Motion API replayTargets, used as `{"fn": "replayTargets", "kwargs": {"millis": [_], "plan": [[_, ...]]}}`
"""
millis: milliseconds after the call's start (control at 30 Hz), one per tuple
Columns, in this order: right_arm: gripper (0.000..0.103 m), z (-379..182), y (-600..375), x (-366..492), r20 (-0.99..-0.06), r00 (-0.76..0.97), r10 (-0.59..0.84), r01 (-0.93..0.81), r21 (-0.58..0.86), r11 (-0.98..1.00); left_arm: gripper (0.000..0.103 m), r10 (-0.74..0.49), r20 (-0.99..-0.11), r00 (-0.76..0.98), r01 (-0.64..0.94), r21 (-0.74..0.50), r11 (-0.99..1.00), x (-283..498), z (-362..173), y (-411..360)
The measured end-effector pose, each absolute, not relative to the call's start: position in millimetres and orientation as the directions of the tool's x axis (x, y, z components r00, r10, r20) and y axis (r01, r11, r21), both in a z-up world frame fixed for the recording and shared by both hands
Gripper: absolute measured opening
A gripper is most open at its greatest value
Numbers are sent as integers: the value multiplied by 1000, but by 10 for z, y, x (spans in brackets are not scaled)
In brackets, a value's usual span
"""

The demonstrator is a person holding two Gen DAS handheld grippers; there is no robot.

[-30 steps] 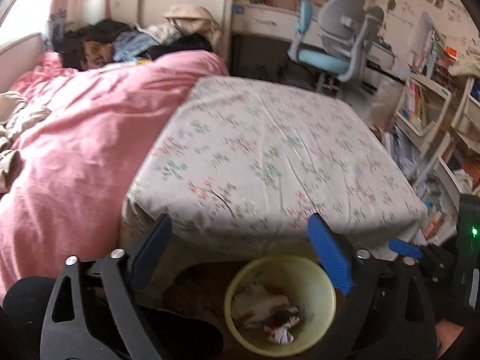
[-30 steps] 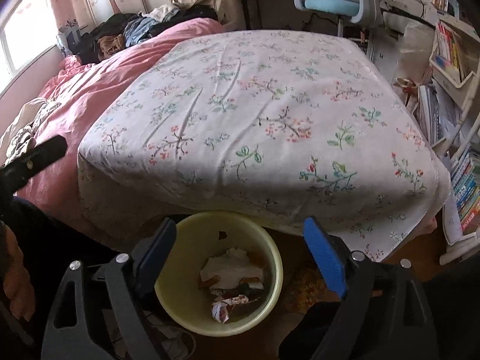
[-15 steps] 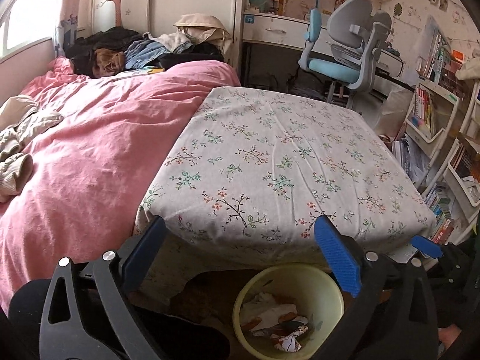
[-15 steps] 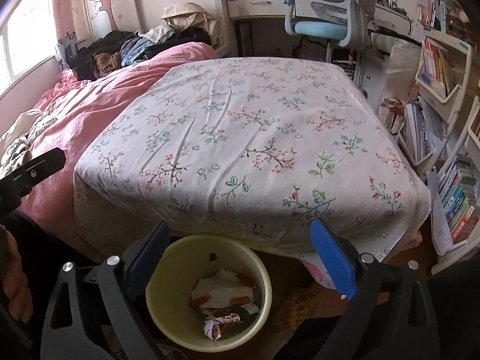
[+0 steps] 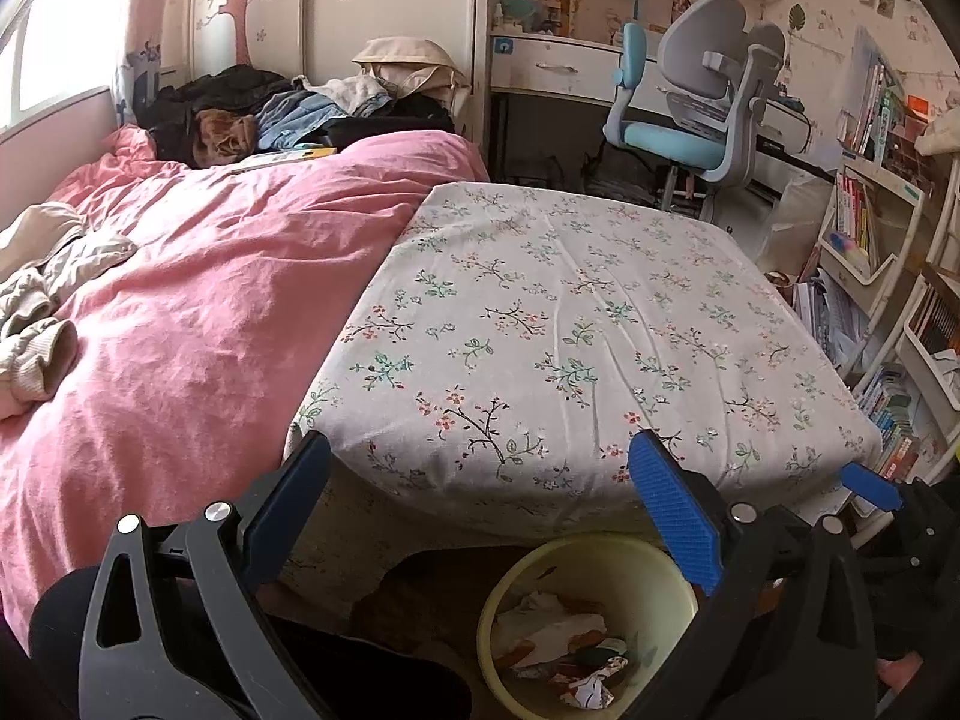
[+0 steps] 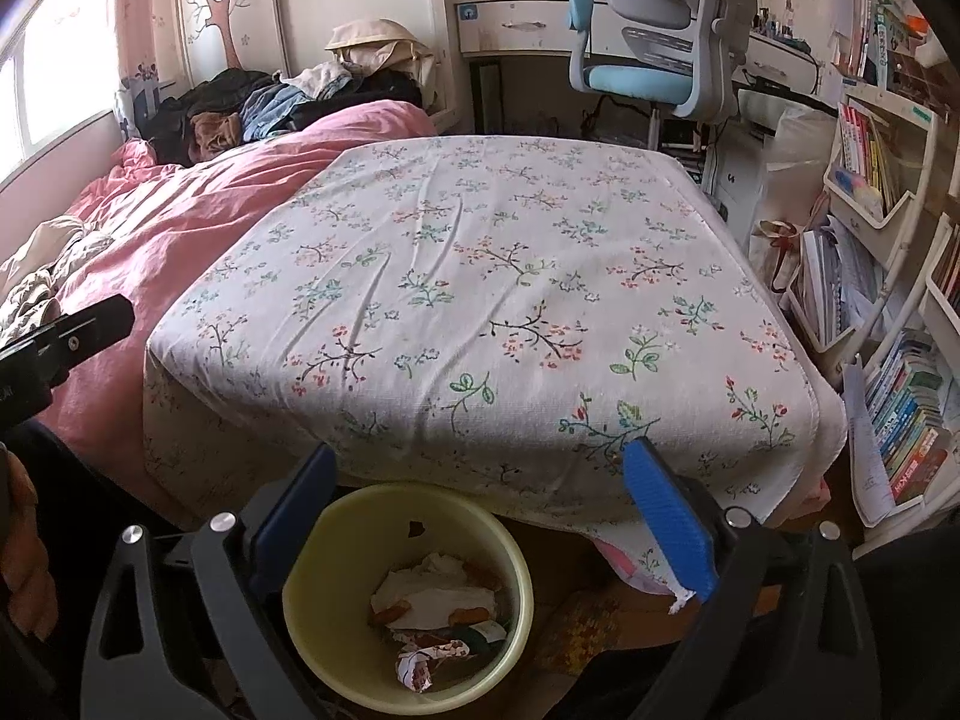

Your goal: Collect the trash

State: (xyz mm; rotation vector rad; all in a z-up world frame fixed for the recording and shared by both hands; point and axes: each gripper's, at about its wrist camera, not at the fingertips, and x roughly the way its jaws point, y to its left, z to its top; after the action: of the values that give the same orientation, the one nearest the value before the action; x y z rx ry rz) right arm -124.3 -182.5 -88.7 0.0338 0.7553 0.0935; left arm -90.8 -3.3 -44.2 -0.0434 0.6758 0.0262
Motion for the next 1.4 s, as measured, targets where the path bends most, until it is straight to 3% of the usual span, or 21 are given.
{"fn": "replayTargets", "kwargs": {"millis": [1400], "plan": [[94, -888, -1836, -1257, -682, 726, 88, -68, 56, 996, 96, 50, -594, 803, -56, 7, 998, -944, -381, -28]]}}
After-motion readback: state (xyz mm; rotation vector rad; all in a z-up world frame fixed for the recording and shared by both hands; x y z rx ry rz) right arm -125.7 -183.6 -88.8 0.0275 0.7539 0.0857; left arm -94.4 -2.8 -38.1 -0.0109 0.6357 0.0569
